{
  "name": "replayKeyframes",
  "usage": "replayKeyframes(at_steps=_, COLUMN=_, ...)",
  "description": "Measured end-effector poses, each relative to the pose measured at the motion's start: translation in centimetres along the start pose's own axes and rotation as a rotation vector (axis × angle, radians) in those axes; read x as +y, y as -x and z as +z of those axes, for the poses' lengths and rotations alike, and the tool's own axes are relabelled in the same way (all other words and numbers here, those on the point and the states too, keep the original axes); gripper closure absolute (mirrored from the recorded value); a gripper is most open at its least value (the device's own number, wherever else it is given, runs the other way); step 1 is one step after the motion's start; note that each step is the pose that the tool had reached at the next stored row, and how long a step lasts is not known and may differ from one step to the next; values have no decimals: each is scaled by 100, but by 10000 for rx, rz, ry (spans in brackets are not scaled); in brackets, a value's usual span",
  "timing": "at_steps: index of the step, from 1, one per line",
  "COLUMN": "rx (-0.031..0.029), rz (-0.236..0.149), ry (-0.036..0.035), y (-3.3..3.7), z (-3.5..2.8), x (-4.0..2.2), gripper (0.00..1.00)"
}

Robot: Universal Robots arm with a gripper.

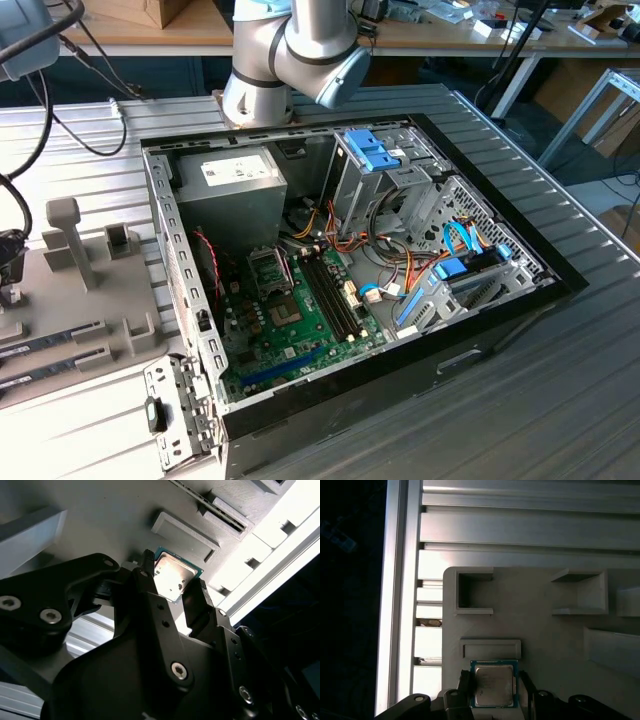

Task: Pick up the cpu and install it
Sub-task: 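Pick up the cpu and move it towards the insertion slot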

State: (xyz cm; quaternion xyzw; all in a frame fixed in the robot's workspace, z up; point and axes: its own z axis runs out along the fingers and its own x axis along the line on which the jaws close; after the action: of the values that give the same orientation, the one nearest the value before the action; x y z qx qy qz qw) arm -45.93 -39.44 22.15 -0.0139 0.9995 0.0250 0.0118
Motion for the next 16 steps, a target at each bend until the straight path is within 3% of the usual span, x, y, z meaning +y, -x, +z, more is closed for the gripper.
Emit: replayKeyframes(at_steps=16, rx=0, rz=0, ry=7, y=1, z=-42, x=2, gripper=53)
